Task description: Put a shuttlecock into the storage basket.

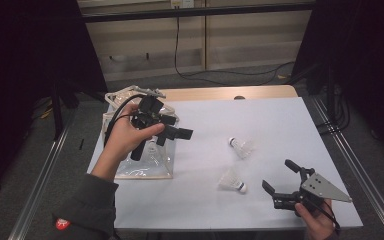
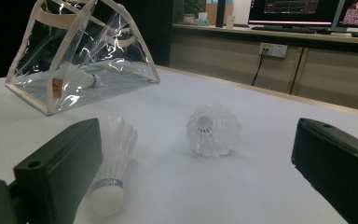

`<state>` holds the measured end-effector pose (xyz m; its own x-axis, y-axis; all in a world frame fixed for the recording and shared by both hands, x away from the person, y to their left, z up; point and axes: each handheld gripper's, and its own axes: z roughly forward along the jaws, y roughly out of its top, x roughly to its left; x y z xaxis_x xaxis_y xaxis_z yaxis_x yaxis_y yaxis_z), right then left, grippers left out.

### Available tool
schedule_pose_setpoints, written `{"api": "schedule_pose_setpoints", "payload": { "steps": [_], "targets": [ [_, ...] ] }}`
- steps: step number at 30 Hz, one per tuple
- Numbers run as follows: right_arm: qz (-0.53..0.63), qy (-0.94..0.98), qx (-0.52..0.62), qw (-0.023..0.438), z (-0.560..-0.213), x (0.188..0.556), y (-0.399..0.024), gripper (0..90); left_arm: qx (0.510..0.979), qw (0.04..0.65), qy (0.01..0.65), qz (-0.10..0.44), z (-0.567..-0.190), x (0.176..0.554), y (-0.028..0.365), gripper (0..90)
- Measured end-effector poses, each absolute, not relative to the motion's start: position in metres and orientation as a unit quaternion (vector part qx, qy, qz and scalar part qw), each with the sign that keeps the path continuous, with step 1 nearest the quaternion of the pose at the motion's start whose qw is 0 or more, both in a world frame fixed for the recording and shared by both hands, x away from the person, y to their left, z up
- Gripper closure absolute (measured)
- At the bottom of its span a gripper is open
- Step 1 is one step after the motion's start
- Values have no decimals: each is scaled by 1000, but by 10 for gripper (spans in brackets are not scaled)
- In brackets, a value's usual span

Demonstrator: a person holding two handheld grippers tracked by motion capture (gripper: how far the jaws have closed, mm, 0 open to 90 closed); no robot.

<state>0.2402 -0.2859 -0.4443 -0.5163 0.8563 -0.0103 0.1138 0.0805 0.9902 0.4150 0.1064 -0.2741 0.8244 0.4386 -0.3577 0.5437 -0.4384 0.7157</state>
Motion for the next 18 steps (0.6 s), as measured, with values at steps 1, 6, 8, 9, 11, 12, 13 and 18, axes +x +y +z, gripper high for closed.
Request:
{"api": "schedule_pose_setpoints", "payload": {
  "steps": [1, 6, 8, 9, 11, 12, 13, 18],
  "targets": [
    [569, 659, 368, 326, -444, 240, -286, 16, 847, 443, 288, -61, -275, 414, 106, 56],
    [569, 659, 368, 326, -444, 240, -286, 16, 847, 445, 285, -65, -278, 412, 104, 56],
    [569, 660, 367, 327, -444, 240, -286, 16, 846, 446, 285, -67, -279, 411, 103, 56],
    [569, 659, 368, 327, -444, 240, -286, 16, 848, 444, 283, -67, -280, 411, 103, 56],
    [569, 659, 368, 327, -444, 240, -286, 16, 847, 444, 283, -68, -281, 410, 102, 56],
    [569, 659, 367, 327, -444, 240, -286, 16, 847, 445, 282, -69, -282, 409, 101, 56],
    [569, 659, 368, 327, -444, 240, -286, 16, 848, 445, 279, -70, -282, 409, 101, 56],
    [568, 660, 367, 327, -444, 240, -286, 16, 851, 441, 277, -71, -286, 406, 99, 56]
  ]
}}
